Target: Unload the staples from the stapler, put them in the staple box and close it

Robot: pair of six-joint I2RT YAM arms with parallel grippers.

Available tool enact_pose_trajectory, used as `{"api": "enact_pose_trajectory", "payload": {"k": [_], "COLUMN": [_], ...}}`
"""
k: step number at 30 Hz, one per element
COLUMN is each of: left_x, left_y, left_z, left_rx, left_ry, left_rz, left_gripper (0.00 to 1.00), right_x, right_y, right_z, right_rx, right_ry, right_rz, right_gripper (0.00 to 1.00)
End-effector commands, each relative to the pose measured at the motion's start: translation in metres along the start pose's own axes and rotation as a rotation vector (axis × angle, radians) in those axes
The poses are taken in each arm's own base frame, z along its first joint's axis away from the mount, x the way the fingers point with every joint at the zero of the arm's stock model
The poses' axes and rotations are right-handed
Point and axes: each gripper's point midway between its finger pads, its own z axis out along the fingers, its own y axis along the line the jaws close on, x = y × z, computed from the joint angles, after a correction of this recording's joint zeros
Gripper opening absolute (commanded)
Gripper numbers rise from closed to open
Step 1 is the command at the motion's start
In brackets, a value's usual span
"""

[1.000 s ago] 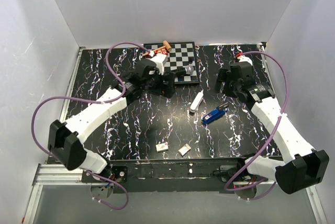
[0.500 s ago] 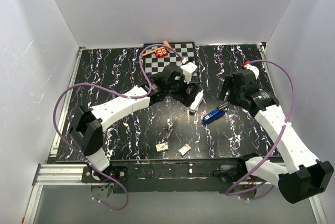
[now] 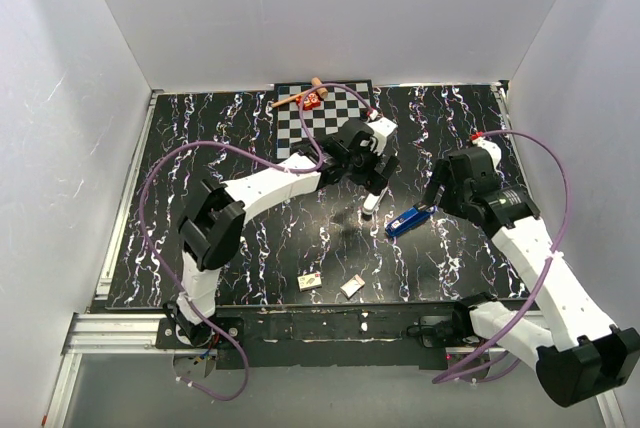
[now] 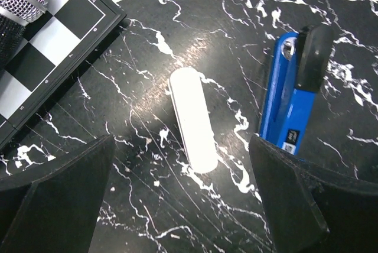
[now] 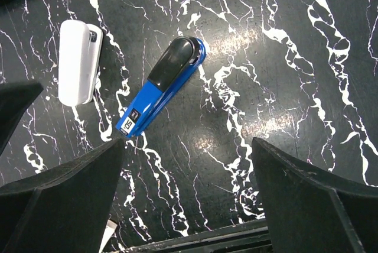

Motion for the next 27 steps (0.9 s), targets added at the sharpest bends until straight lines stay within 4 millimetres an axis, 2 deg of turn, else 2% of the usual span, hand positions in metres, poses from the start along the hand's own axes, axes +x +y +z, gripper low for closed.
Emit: {"api": "enact_pose_trajectory", "payload": {"k": [1, 12, 18, 27], "left_x": [-0.030, -0.017, -0.008, 0.004], "left_y": [0.008, 0.013, 0.016, 0.007], "left_z": [0.005, 0.044, 0.055, 0.063], "left_rx": [-0.055, -0.145, -0.200, -0.237], "left_ry": [-0.086, -0.054, -0.022, 0.011], "left_rz": [-0.056, -0.100, -0.056, -0.003], "left_gripper": [0.98, 0.98, 0.96, 0.89], "right_x": [0.000, 0.006, 0.013, 0.017], "right_y": [-0.004, -0.011, -0.011, -0.006], "right_z": [-0.012, -0.026, -0.025, -0.024], "right_rx": [-0.022, -0.041, -0.050, -0.080], "right_ry": [-0.033, -0.040, -0.020, -0.007], "right_rz": [0.015, 0.010, 0.005, 0.010], "right_gripper": [0.96, 0.96, 0.96, 0.95]}}
